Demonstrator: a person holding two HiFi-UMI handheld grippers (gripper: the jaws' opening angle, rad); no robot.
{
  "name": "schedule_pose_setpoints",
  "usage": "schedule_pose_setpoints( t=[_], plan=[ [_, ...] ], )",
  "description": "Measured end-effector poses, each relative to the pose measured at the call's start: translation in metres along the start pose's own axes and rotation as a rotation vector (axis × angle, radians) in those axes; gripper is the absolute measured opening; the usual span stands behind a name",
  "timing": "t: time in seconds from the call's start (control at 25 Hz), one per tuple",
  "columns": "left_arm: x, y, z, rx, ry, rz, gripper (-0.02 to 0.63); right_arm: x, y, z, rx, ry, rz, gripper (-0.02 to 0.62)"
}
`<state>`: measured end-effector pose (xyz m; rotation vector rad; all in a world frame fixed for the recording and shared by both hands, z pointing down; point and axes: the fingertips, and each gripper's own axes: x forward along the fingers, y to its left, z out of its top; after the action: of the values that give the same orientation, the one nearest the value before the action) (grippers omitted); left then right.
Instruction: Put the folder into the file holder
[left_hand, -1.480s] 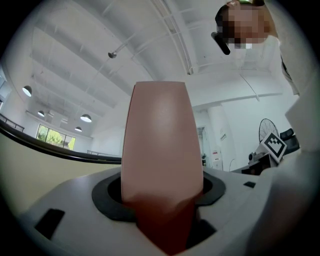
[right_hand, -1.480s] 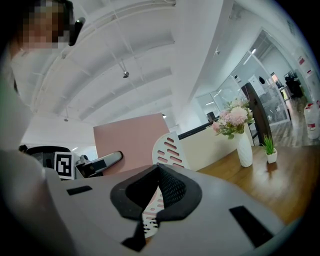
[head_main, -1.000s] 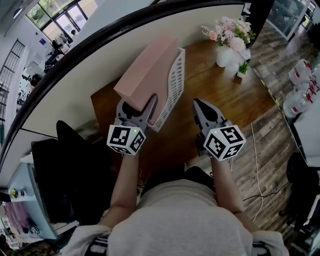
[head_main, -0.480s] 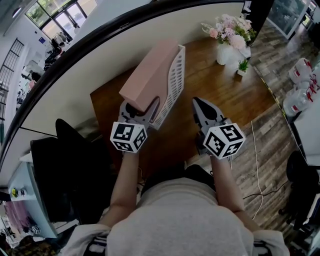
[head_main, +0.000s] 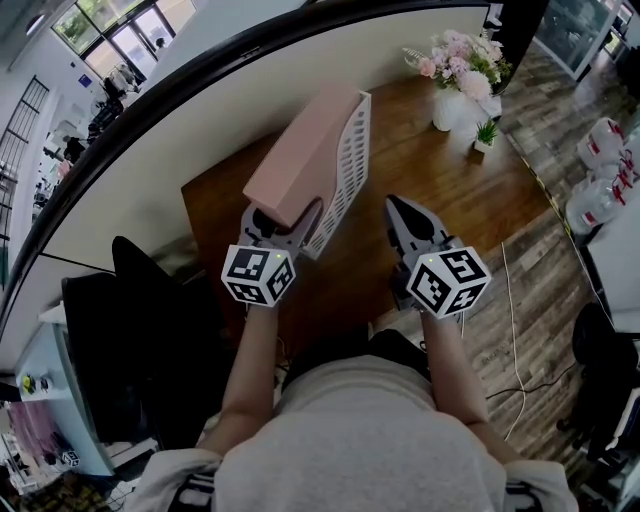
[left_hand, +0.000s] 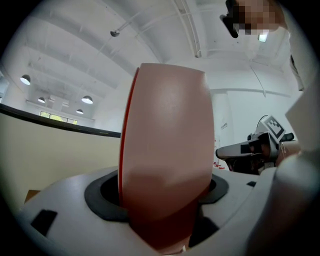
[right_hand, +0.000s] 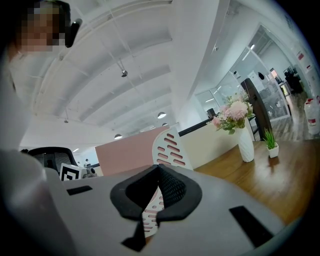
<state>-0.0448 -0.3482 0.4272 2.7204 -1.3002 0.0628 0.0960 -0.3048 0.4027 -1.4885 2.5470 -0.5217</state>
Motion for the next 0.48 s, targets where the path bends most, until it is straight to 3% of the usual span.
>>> schedule_pose_setpoints(
  t=[0.48],
  plan=[
    [-0.0036,0.0011,-0.0032,-0.092,-0.013,0.035,0.390,-0.0030,0.0064,-0.0075,-0.006,0.021,0.021,0.009]
  ],
)
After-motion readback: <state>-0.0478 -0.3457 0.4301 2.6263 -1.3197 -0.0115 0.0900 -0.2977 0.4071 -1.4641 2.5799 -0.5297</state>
